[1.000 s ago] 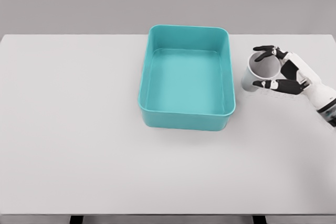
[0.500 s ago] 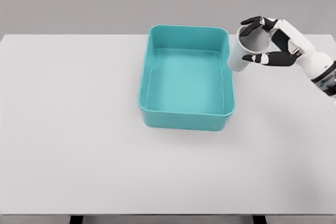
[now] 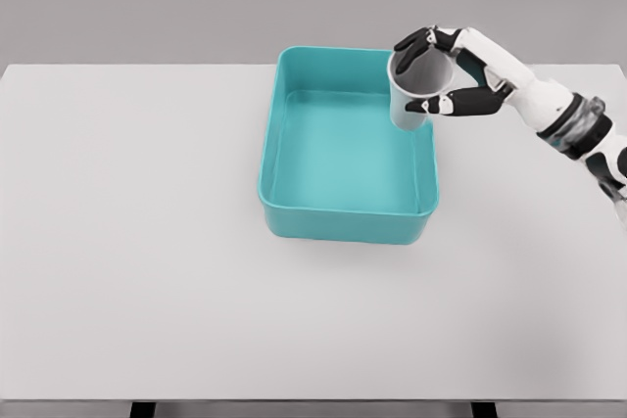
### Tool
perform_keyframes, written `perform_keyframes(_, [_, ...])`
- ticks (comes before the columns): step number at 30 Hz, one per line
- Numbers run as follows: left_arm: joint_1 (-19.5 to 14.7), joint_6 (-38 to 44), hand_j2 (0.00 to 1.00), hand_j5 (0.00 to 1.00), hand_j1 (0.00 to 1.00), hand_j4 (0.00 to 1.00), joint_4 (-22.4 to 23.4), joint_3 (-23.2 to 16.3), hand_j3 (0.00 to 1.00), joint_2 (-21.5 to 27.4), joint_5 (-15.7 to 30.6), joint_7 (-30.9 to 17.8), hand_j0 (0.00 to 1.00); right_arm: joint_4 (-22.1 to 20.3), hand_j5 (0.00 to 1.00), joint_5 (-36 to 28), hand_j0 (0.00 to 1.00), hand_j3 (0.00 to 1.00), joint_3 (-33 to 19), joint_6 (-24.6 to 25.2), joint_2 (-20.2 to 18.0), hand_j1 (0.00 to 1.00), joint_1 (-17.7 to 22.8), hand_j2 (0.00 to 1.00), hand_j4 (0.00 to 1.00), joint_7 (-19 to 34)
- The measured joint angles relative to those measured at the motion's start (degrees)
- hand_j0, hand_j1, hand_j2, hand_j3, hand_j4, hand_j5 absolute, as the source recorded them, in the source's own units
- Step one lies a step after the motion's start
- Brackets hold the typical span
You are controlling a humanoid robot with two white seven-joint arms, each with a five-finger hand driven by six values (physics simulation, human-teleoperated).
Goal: Put the paper cup into the basket with your right arm
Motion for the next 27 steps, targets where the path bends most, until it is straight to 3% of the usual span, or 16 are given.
perform_keyframes(5, [0.0, 0.0, 1.0, 1.0, 1.0, 1.0, 0.0, 0.0, 1.0, 0.0, 0.0, 0.0, 1.0, 0.09, 0.56, 8.5, 0.56, 0.56, 1.44, 0.0, 2.17, 0.56, -2.37, 0.56, 0.56, -0.07])
perform_keyframes(6, [0.0, -0.01, 1.0, 1.0, 1.0, 1.0, 0.0, 0.0, 1.0, 0.0, 0.0, 0.0, 1.0, 0.11, 0.71, 10.77, 0.71, 0.71, 1.61, -0.01, 2.51, 0.71, -2.55, 0.71, 0.71, -0.09])
perform_keyframes(7, [0.0, -0.01, 1.0, 1.0, 1.0, 1.0, 0.0, 0.0, 1.0, 0.0, 0.0, 0.0, 1.0, 0.13, 0.77, 13.19, 0.77, 0.77, 1.74, -0.01, 2.8, 0.77, -2.64, 0.77, 0.77, -0.1])
perform_keyframes(9, [0.0, 0.0, 1.0, 1.0, 1.0, 1.0, 0.0, 0.0, 1.0, 0.0, 0.0, 0.0, 1.0, 0.15, 1.0, 17.33, 1.0, 1.0, 1.93, -0.01, 3.29, 1.0, -2.99, 1.0, 1.0, -0.09])
perform_keyframes(13, [0.0, 0.0, 1.0, 1.0, 1.0, 1.0, 0.0, 0.0, 1.0, 0.0, 0.0, 0.0, 1.0, 0.18, 1.0, 25.94, 1.0, 1.0, 2.05, 0.0, 3.55, 1.0, -5.18, 1.0, 1.0, -0.07])
perform_keyframes(17, [0.0, -0.01, 1.0, 1.0, 1.0, 1.0, 0.01, 0.02, 1.0, 0.0, 0.0, 0.0, 1.0, 0.27, 1.0, 32.16, 1.0, 1.0, 2.1, 0.01, 3.12, 1.0, -11.95, 1.0, 1.0, 0.0])
perform_keyframes(19, [0.0, 0.0, 1.0, 1.0, 1.0, 1.0, 0.01, -0.01, 1.0, 0.0, 0.0, 0.0, 1.0, 0.26, 1.0, 33.85, 1.0, 1.0, 2.16, 0.01, 1.94, 1.0, -13.18, 1.0, 1.0, 0.1])
perform_keyframes(23, [0.0, 0.0, 1.0, 1.0, 1.0, 1.0, 0.0, -0.01, 1.0, 0.0, 0.0, 0.0, 1.0, 0.62, 1.0, 35.19, 1.0, 1.0, 2.39, -0.01, -3.37, 1.0, -13.27, 1.0, 1.0, 0.38])
perform_keyframes(27, [0.0, 0.0, 1.0, 1.0, 1.0, 1.0, 0.0, 0.0, 1.0, 0.0, 0.0, 0.0, 1.0, 0.19, 1.0, 36.98, 1.0, 1.0, 2.5, -0.01, -12.29, 1.0, -13.36, 1.0, 1.0, 0.64])
